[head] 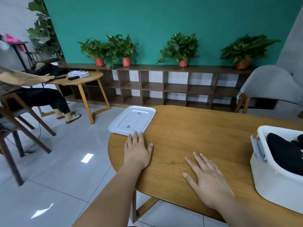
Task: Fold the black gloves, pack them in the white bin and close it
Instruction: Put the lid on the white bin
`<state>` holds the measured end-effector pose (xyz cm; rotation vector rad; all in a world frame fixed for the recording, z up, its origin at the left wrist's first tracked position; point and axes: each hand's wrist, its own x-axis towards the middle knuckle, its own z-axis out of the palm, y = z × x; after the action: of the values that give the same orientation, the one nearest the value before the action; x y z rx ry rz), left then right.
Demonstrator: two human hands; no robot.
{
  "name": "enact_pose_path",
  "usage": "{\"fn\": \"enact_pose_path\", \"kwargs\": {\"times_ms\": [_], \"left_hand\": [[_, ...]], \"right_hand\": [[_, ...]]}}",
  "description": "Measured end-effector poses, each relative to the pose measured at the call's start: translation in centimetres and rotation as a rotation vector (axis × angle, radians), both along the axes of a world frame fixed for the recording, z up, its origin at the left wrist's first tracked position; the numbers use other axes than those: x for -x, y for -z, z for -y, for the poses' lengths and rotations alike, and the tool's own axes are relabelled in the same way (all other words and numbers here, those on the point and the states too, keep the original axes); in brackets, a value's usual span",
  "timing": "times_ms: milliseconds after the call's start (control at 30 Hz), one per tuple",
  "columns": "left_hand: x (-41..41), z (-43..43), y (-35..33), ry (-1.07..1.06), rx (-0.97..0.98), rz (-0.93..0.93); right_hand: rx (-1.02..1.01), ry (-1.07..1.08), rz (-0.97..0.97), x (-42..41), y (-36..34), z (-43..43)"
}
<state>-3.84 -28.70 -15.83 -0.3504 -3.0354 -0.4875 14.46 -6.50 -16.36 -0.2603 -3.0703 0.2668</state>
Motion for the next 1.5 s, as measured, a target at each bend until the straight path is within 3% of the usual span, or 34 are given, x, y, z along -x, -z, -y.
{"fn": "enact_pose_path", "kwargs": {"times_ms": [333,700,900,1233,1500], "left_hand": [[0.1,0.0,0.9,0.047,-0.014,-0.091],[-2.8,-0.2,1.4,0.351,-0.092,-0.126],[-5.9,-0.3,1.2,0.468,-0.172,-0.110],[-8.6,-0.3,2.0,0.515,-0.391,-0.191],[-8.8,-0.3,1.8,0.491,-0.452,-0.238]], "right_hand": [[0.027,-0.011,-0.056,0.2,0.7,-0.4],[0.172,0.062,-0.132,-0.2,0.6,-0.3],[0.084,0.059,-0.232,-0.3,0.9,-0.2],[0.009,0.074,-0.237,-0.6,1.5,-0.4],[0.039,0.036,-0.295,-0.7,1.8,-0.5]]}}
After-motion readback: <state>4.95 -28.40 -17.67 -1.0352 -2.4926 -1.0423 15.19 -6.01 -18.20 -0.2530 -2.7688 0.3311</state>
